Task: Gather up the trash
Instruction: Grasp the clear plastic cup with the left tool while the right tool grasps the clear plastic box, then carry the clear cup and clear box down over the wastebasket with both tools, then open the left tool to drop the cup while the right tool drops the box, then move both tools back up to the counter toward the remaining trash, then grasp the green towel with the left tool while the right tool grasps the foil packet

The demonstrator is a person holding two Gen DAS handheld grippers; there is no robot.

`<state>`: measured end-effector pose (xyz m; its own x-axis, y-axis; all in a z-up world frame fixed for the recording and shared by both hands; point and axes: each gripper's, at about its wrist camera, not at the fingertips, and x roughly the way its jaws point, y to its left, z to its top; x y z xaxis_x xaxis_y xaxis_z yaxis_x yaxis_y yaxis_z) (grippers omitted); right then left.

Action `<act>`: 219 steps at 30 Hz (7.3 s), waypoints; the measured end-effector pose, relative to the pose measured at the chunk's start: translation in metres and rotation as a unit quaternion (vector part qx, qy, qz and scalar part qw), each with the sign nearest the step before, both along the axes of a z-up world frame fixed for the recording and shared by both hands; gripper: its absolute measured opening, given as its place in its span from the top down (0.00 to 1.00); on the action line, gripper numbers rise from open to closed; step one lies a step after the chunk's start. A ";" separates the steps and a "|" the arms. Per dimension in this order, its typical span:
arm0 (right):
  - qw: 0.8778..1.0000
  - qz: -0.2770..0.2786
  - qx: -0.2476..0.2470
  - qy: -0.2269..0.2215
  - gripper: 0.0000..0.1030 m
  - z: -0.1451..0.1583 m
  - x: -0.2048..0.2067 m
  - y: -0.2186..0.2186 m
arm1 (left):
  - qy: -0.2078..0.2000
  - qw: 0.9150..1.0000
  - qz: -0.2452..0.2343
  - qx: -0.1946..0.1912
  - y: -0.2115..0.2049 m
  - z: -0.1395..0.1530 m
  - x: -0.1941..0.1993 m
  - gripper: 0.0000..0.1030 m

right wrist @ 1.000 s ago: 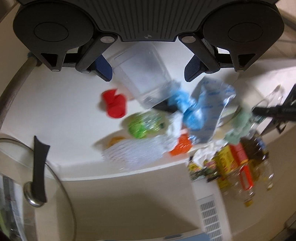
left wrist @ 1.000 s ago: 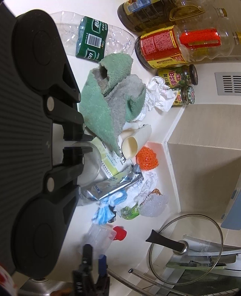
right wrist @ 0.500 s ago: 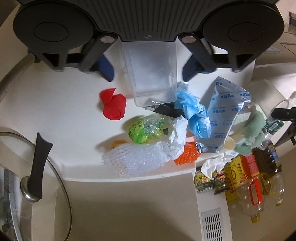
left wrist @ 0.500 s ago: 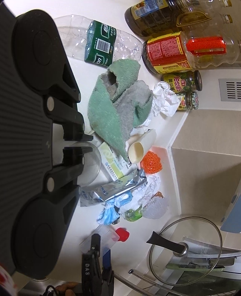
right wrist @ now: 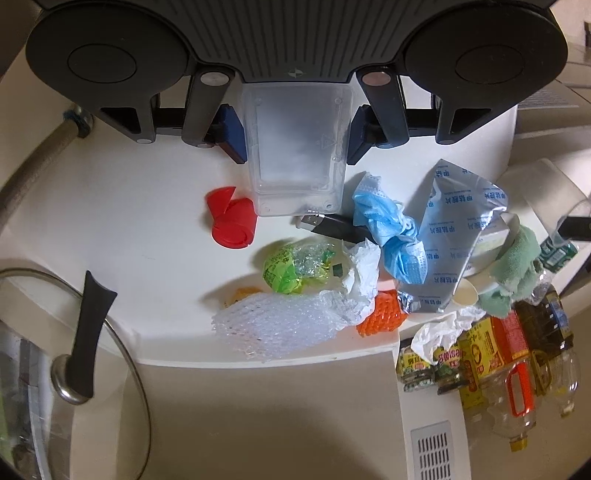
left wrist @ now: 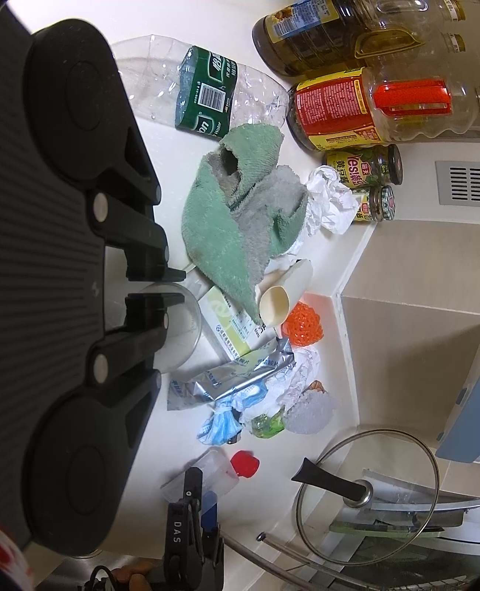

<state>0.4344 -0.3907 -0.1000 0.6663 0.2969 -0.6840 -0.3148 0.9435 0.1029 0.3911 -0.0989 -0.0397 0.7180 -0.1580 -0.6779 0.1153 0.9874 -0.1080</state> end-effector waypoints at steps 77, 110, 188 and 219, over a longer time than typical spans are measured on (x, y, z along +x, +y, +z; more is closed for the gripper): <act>0.986 -0.015 0.072 0.147 0.45 -0.207 -0.192 0.149 | 0.145 0.989 0.020 -0.014 0.049 -0.258 -0.119 0.95; 0.987 -0.017 0.073 0.145 0.45 -0.205 -0.185 0.164 | 0.149 0.987 0.041 -0.037 0.085 -0.226 -0.156 0.73; 0.987 -0.126 0.096 -0.018 0.19 0.038 -0.216 0.117 | 0.003 0.999 -0.004 -0.039 0.117 -0.013 -0.174 0.72; 0.994 -0.050 0.100 -0.023 0.52 0.017 0.014 0.124 | -0.014 0.997 0.076 -0.003 0.069 -0.005 -0.035 0.70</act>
<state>0.4483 -0.2669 -0.0830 0.7281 0.3545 -0.5867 -0.2296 0.9326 0.2785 0.3564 -0.0300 -0.0452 0.7529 -0.0501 -0.6562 -0.0329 0.9930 -0.1136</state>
